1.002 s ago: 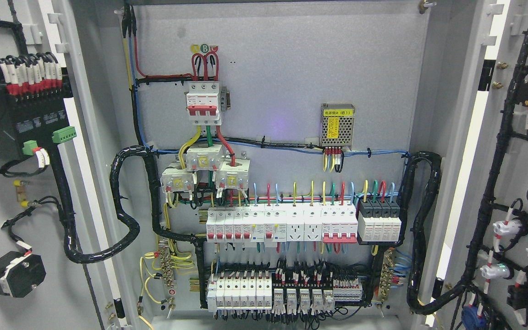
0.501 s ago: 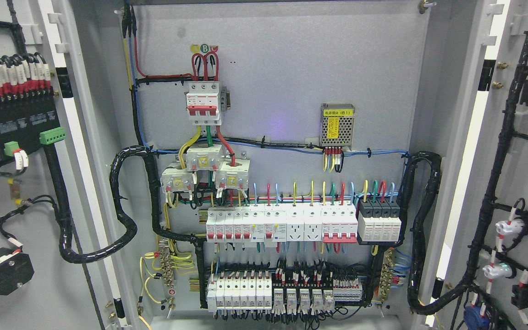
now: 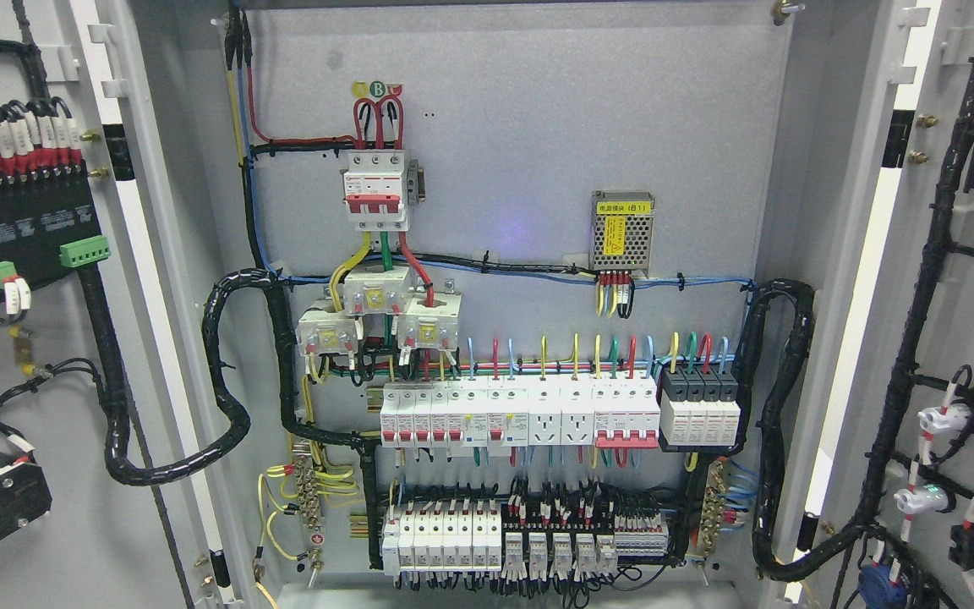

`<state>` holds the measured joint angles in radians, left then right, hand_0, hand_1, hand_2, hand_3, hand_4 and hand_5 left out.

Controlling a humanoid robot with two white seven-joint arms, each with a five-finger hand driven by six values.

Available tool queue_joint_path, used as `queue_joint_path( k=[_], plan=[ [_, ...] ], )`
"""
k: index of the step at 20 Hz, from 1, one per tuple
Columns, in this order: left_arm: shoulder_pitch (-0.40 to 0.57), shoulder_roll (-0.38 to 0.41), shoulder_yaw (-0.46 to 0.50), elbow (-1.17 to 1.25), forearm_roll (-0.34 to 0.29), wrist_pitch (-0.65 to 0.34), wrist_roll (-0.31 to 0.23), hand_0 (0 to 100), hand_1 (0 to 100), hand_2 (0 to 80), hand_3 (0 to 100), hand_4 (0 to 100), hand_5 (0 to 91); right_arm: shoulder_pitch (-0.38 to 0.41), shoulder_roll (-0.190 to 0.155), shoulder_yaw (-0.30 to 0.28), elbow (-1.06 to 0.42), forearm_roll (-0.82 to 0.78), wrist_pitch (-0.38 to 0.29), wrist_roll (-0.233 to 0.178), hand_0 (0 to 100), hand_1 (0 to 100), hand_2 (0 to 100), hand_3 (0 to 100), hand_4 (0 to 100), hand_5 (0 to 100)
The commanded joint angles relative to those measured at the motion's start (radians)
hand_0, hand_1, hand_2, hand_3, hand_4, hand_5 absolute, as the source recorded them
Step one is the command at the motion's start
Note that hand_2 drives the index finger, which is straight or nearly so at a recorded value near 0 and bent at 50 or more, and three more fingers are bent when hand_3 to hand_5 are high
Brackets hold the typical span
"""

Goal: Open door with both hands

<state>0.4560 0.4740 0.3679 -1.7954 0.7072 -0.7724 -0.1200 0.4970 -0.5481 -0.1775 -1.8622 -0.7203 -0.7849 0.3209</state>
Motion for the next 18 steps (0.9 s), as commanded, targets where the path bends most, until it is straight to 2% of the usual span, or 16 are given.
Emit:
queue_joint_path(
  k=[1, 8, 18],
  plan=[
    [-0.034, 0.046, 0.036, 0.068, 0.009, -0.171, 0.005, 0, 0, 0.0, 0, 3, 0.0, -0.001, -0.009, -0.014, 0.017, -0.025, -0.183, 0.001, 0, 0, 0, 0, 0, 0],
    [-0.1, 0.074, 0.037, 0.129, 0.028, 0.022, 0.01, 0, 0, 0.0, 0, 3, 0.0, -0.003, -0.029, -0.013, 0.015, -0.08, -0.183, 0.003, 0, 0, 0, 0, 0, 0],
    [-0.132, 0.089, 0.036, 0.214, 0.028, 0.111, 0.01, 0, 0, 0.0, 0, 3, 0.0, -0.028, -0.049, -0.01, 0.017, -0.087, -0.183, 0.003, 0, 0, 0, 0, 0, 0]
  ],
)
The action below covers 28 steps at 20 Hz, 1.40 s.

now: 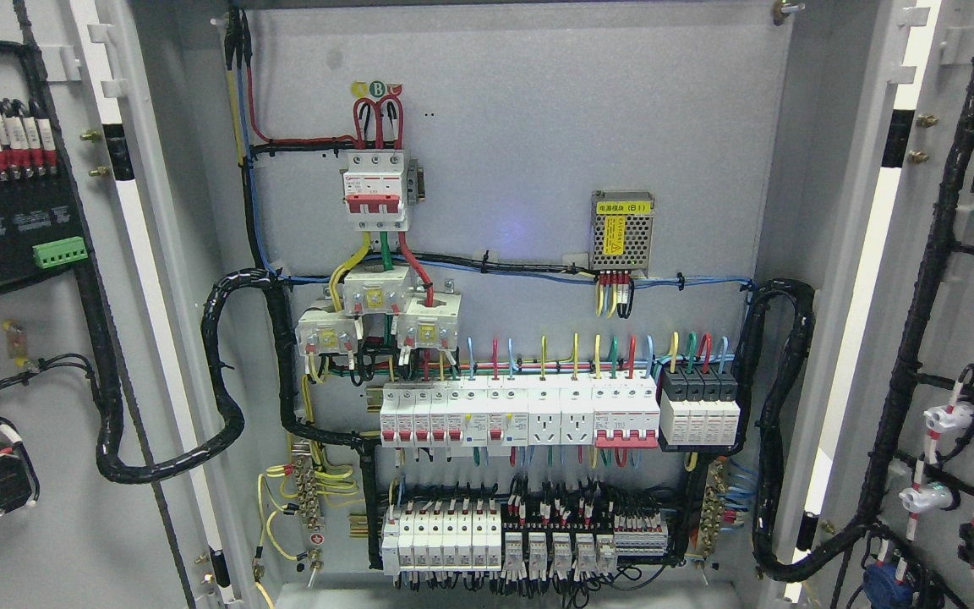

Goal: Open door with both hands

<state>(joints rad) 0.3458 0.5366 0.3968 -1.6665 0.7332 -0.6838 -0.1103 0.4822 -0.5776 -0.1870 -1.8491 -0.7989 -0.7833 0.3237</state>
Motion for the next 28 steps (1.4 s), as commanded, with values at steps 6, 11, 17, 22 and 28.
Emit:
queue_joint_path(
  k=[6, 11, 17, 22, 28],
  plan=[
    [-0.033, 0.042, 0.007, 0.114, 0.002, 0.073, 0.0, 0, 0, 0.0, 0, 3, 0.0, -0.011, -0.019, 0.0, -0.004, -0.008, -0.185, 0.002, 0, 0, 0, 0, 0, 0],
    [-0.054, 0.049, 0.005, 0.132, 0.0, 0.11, 0.018, 0, 0, 0.0, 0, 3, 0.0, -0.011, -0.019, 0.003, -0.004, -0.008, -0.185, 0.002, 0, 0, 0, 0, 0, 0],
    [-0.113, 0.066, 0.004, 0.192, -0.005, 0.173, 0.018, 0, 0, 0.0, 0, 3, 0.0, -0.011, -0.018, 0.011, -0.004, -0.008, -0.185, 0.002, 0, 0, 0, 0, 0, 0],
    [-0.14, 0.069, -0.004, 0.232, -0.008, 0.197, 0.018, 0, 0, 0.0, 0, 3, 0.0, -0.002, -0.016, 0.03, -0.006, -0.008, -0.186, 0.003, 0, 0, 0, 0, 0, 0],
    [-0.151, 0.069, -0.006, 0.252, -0.011, 0.228, 0.018, 0, 0, 0.0, 0, 3, 0.0, 0.001, -0.016, 0.052, -0.016, -0.006, -0.186, 0.018, 0, 0, 0, 0, 0, 0]
  ],
)
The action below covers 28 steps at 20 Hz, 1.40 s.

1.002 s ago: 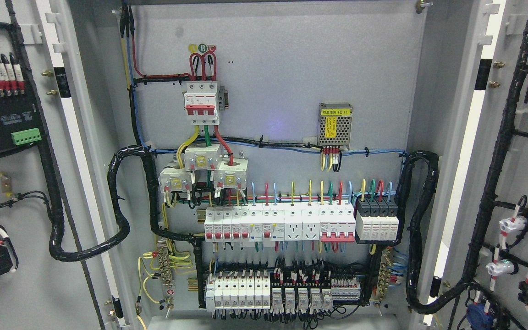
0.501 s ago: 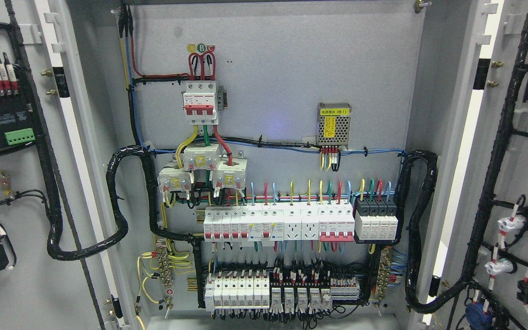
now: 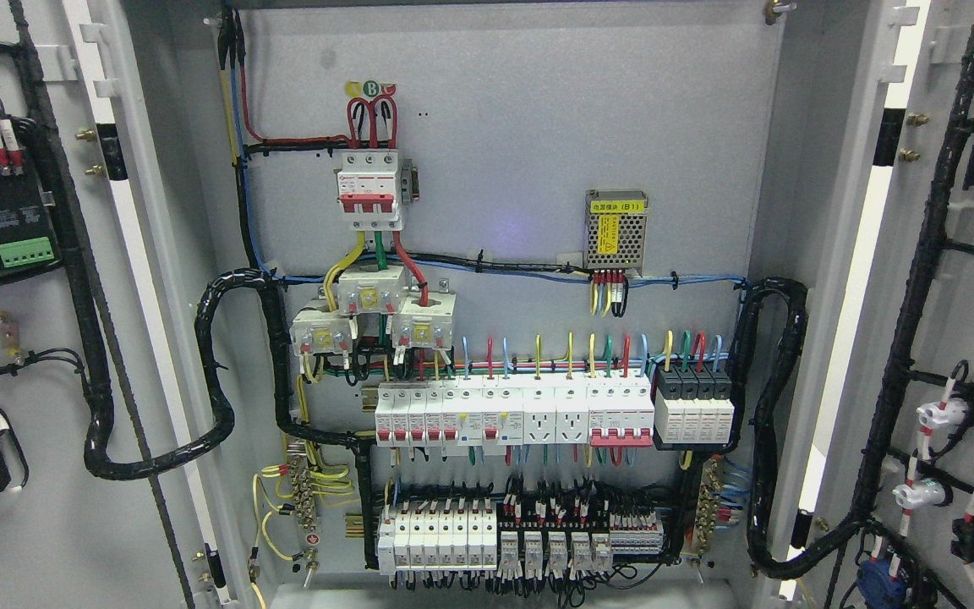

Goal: Open door with both hands

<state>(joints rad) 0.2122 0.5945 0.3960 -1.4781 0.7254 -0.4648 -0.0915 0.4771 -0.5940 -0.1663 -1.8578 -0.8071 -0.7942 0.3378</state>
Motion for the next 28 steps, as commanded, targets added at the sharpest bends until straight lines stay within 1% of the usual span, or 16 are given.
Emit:
queue_joint_path(
  k=[1, 3, 5, 12, 16, 20, 25, 28],
  plan=[
    [-0.02, 0.011, -0.005, 0.07, -0.001, 0.009, -0.001, 0, 0, 0.0, 0, 3, 0.0, 0.006, 0.0, 0.036, -0.006, 0.002, -0.175, 0.004, 0, 0, 0, 0, 0, 0],
    [-0.022, 0.014, -0.005, 0.073, -0.001, 0.009, -0.001, 0, 0, 0.0, 0, 3, 0.0, 0.006, 0.0, 0.047, -0.007, 0.002, -0.177, 0.004, 0, 0, 0, 0, 0, 0],
    [-0.02, 0.027, -0.005, 0.073, 0.0, 0.009, -0.001, 0, 0, 0.0, 0, 3, 0.0, 0.006, -0.001, 0.047, -0.009, 0.002, -0.18, 0.009, 0, 0, 0, 0, 0, 0],
    [-0.017, 0.03, -0.006, 0.055, 0.006, 0.005, -0.002, 0, 0, 0.0, 0, 3, 0.0, 0.006, -0.001, 0.047, -0.009, 0.002, -0.18, 0.01, 0, 0, 0, 0, 0, 0],
    [0.002, 0.028, -0.008, -0.03, 0.009, 0.0, -0.002, 0, 0, 0.0, 0, 3, 0.0, 0.005, -0.001, 0.06, -0.015, 0.003, -0.18, 0.01, 0, 0, 0, 0, 0, 0],
    [0.059, 0.027, -0.02, -0.119, 0.028, -0.002, -0.002, 0, 0, 0.0, 0, 3, 0.0, 0.003, -0.003, 0.083, -0.017, 0.008, -0.18, 0.01, 0, 0, 0, 0, 0, 0],
    [0.136, 0.025, -0.029, -0.247, 0.028, -0.005, -0.001, 0, 0, 0.0, 0, 3, 0.0, 0.0, -0.003, 0.117, -0.021, 0.014, -0.18, 0.01, 0, 0, 0, 0, 0, 0],
    [0.171, 0.025, -0.061, -0.297, 0.026, -0.015, -0.002, 0, 0, 0.0, 0, 3, 0.0, 0.003, -0.003, 0.154, -0.02, 0.016, -0.18, 0.01, 0, 0, 0, 0, 0, 0]
  ],
)
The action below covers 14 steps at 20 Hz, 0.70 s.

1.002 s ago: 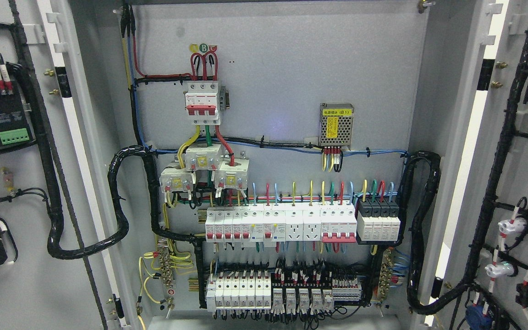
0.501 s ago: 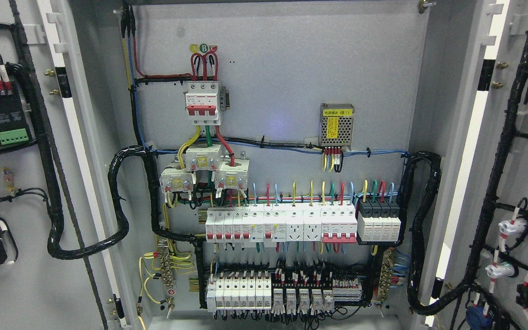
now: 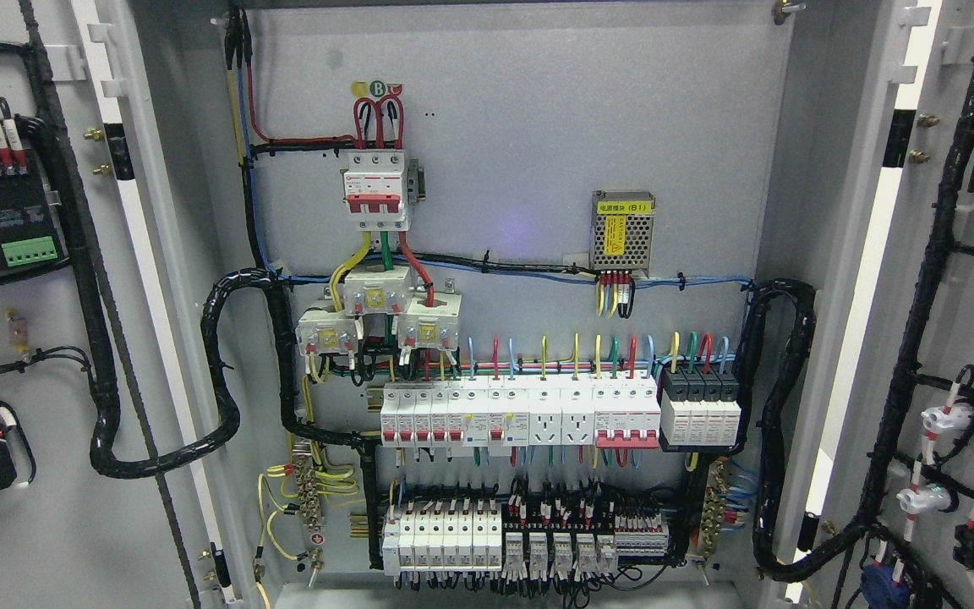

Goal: Open door with both hands

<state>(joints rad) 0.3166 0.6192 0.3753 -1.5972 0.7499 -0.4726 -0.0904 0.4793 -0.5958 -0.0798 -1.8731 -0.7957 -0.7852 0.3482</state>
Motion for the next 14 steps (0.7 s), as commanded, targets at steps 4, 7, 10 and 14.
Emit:
queue_joint_path(
  k=[4, 7, 10, 14],
  plan=[
    [0.084, -0.003, -0.114, -0.194, -0.011, -0.011, -0.003, 0, 0, 0.0, 0, 3, 0.0, 0.002, 0.001, 0.127, -0.001, 0.022, -0.189, 0.0, 0, 0, 0, 0, 0, 0],
    [0.101, -0.006, -0.147, -0.205, -0.036, -0.011, -0.003, 0, 0, 0.0, 0, 3, 0.0, 0.021, 0.005, 0.147, 0.008, 0.067, -0.189, 0.0, 0, 0, 0, 0, 0, 0],
    [0.101, -0.022, -0.197, -0.21, -0.079, -0.011, -0.003, 0, 0, 0.0, 0, 3, 0.0, 0.036, 0.013, 0.169, 0.018, 0.072, -0.189, 0.0, 0, 0, 0, 0, 0, 0],
    [0.102, -0.065, -0.283, -0.21, -0.168, -0.011, -0.003, 0, 0, 0.0, 0, 3, 0.0, 0.058, 0.019, 0.202, 0.043, 0.084, -0.189, 0.0, 0, 0, 0, 0, 0, 0]
  ],
)
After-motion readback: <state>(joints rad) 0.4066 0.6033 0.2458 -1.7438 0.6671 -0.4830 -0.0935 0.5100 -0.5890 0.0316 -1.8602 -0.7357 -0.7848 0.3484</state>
